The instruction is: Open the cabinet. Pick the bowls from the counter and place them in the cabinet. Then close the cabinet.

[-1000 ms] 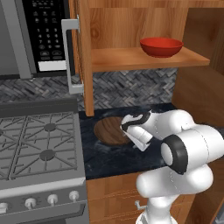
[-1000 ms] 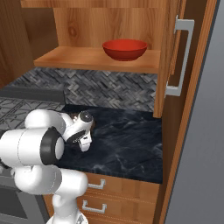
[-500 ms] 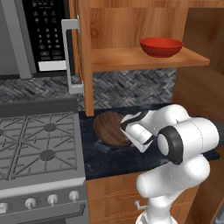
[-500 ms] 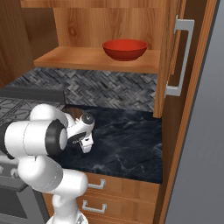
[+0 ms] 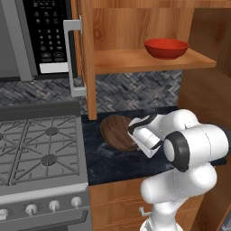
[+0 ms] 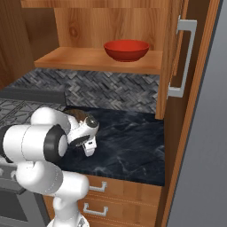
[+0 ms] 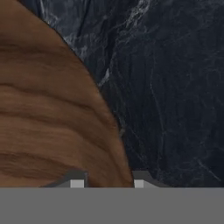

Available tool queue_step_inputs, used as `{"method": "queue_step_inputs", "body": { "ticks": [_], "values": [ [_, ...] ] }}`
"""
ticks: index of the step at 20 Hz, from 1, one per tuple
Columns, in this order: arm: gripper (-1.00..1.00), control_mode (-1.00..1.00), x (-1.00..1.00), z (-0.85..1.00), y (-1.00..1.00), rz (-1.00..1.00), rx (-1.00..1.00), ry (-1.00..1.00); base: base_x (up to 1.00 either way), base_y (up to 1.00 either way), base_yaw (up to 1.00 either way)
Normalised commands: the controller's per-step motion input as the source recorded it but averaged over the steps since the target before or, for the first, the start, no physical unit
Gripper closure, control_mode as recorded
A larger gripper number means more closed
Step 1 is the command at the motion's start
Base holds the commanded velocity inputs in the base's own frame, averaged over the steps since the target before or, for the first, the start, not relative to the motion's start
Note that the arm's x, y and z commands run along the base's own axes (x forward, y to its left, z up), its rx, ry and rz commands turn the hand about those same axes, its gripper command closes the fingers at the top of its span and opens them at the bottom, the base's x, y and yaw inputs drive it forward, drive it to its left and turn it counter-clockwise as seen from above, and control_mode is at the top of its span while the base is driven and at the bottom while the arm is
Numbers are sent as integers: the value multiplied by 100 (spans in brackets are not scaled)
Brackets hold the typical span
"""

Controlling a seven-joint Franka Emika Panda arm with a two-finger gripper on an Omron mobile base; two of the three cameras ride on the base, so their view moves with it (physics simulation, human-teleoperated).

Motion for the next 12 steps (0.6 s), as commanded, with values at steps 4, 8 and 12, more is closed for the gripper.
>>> {"method": "queue_step_inputs", "body": {
  "ticks": [4, 8, 12],
  "values": [
    [100, -100, -6, 45, -62, -14, 4, 16, 0, 0, 0],
    [100, -100, -13, 46, -36, -15, 1, 9, 0, 0, 0],
    [100, -100, -6, 49, -44, -11, 1, 4, 0, 0, 0]
  ]
}}
